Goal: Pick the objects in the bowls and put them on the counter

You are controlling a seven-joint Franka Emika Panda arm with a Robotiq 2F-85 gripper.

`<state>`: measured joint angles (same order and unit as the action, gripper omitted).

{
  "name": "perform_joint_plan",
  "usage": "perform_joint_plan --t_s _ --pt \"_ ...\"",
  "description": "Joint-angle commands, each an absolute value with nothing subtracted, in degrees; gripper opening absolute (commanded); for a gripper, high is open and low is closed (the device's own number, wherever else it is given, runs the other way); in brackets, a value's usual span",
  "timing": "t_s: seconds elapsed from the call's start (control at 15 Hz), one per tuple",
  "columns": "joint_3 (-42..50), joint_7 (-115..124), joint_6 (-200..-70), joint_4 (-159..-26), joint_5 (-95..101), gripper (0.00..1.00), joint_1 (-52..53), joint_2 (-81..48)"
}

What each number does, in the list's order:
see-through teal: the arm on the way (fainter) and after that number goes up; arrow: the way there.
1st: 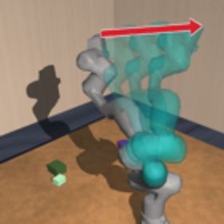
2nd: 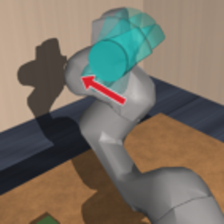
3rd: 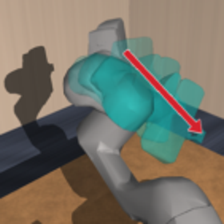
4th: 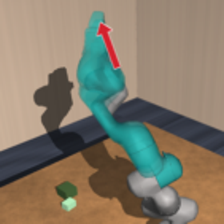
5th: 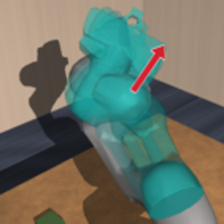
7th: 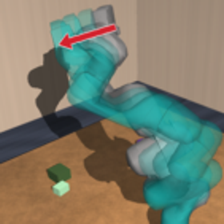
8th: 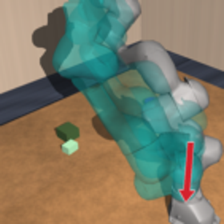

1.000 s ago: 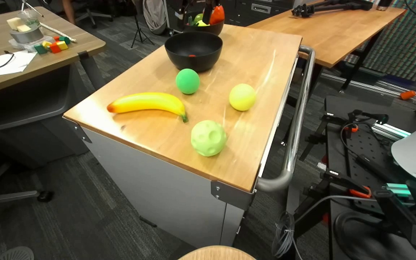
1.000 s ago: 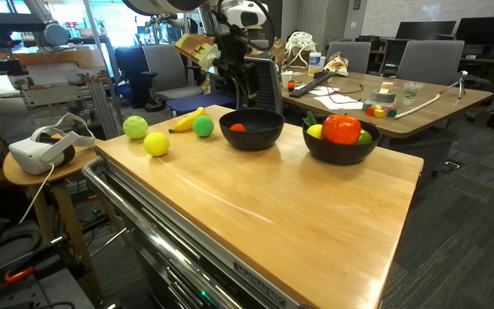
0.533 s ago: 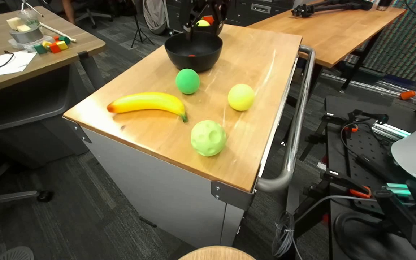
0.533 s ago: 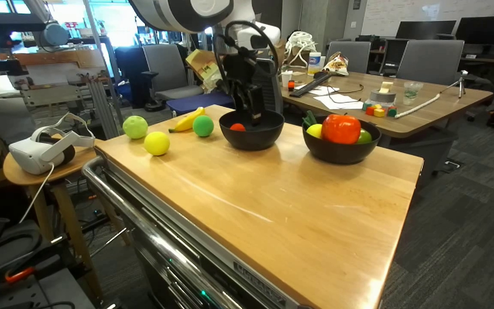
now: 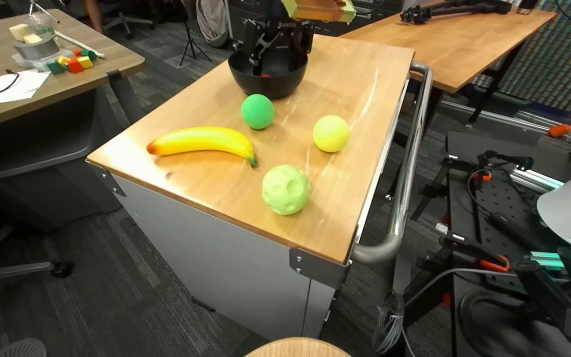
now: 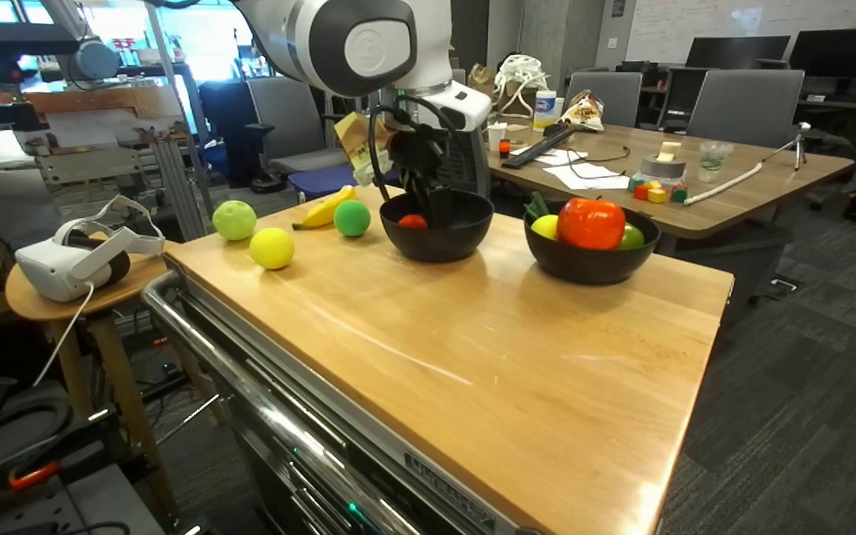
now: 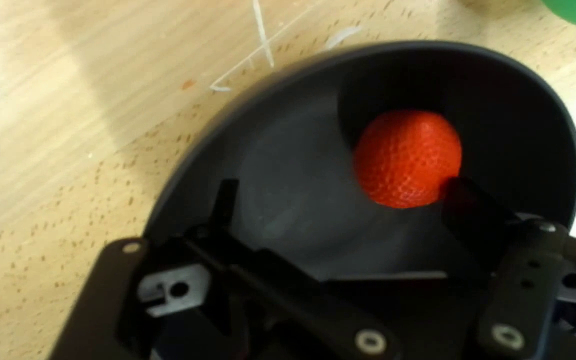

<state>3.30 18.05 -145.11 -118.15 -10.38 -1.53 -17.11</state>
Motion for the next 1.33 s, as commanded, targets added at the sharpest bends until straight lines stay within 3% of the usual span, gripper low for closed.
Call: perform_joint_plan --t_s 0.0,0.4,0.47,0.53,1.0,1.27 --pt "3.1 19.0 -142.7 -113.7 -11.2 1.00 -1.4 -19.9" --pt "3.3 19.6 -138.9 -110.4 -10.4 1.00 -1.1 -22.7" --pt "3.4 19.7 -138.2 -110.2 -10.0 0.76 -0.9 -22.9" --pt "3.4 19.7 -137.8 -109.9 -10.0 0.74 -0.9 -23.2" --pt "4.0 20.1 -135.5 -109.5 -9.0 0.19 -0.7 -21.8" --pt "5.1 20.8 -135.6 -110.5 -6.4 0.18 -0.5 -19.5"
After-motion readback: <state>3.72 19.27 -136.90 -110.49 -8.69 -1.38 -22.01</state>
